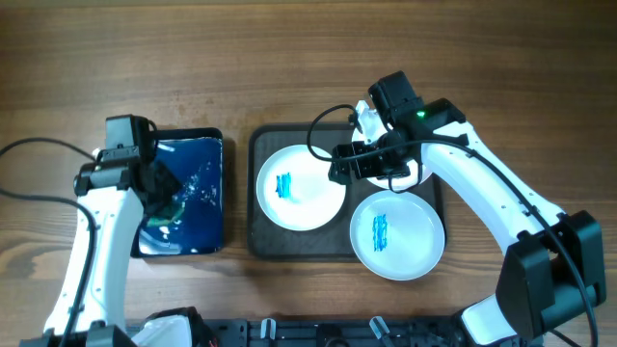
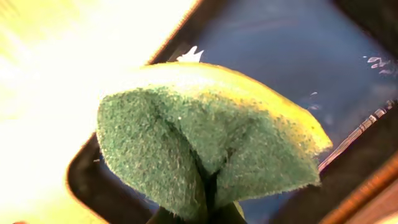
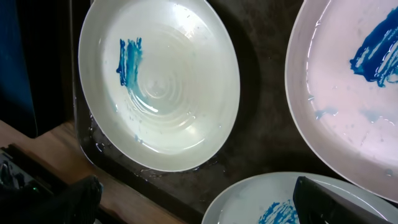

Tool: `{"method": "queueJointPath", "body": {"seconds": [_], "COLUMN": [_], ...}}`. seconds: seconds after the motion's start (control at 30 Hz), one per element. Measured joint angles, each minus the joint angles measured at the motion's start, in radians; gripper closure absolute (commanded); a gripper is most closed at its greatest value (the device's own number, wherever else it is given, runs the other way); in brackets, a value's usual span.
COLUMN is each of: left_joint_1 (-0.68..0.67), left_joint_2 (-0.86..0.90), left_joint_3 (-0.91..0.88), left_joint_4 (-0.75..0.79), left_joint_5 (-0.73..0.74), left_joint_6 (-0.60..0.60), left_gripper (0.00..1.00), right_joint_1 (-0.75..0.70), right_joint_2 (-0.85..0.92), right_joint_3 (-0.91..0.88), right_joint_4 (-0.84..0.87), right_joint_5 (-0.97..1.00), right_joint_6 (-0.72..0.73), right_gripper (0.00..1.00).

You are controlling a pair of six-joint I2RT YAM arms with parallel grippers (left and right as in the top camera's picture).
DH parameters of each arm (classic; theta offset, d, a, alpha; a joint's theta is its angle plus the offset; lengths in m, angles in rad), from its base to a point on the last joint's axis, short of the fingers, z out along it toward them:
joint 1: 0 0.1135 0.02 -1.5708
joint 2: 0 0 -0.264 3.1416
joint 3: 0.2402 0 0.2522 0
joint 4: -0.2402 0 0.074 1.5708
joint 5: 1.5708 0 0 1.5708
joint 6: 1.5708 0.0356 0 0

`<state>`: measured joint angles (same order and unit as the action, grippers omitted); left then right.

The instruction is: Clean dirty plates on tray and stack at the side

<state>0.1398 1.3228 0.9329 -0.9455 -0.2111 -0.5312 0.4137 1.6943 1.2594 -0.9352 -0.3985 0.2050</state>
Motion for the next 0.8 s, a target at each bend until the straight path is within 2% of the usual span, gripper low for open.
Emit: {"method": "queueJointPath", "body": {"seconds": [0.27,0.33,0.43,0.6,0.67,0.73,0.77,0.8], "left_joint_1": [-0.034,-0.054,-0.117,-0.164,-0.164,-0.164,-0.164,-0.164], "left_joint_2": [-0.006,-0.006,-0.006,-0.006,-0.005,-0.001,0.005,0.011], "left_joint_3": [0.0,0.0,0.0,-0.001,-0.001,-0.001,-0.001,-0.001], "left_joint_4": [0.015,0.038,0.101,0.111,0.114,0.114,0.116,0.116], "left_joint_5": [-0.052,-0.026,0.093,0.178,0.185,0.188,0.188,0.191], "left_joint_6": [-0.053,-0.037,0.054,0.109,0.113,0.118,0.12,0.122], "left_gripper": [0.96,0.96,0.96,0.96,0.96,0.96,0.96,0.96], "right_joint_1": [0.0,0.0,0.0,0.0,0.0,0.0,0.0,0.0], "right_joint_2": [0.0,0.0,0.0,0.0,0.0,0.0,0.0,0.0], "right_joint_3": [0.0,0.0,0.0,-0.013,-0.037,-0.073,-0.089,-0.105], "right_joint_4": [0.0,0.002,0.001,0.029,0.064,0.113,0.136,0.164], "right_joint_5": [0.0,0.021,0.077,0.112,0.111,0.111,0.112,0.111], "right_joint_6": [0.0,0.009,0.074,0.12,0.126,0.141,0.152,0.163], "right_gripper": [0.0,0.0,0.0,0.0,0.12,0.3,0.35,0.36]}}
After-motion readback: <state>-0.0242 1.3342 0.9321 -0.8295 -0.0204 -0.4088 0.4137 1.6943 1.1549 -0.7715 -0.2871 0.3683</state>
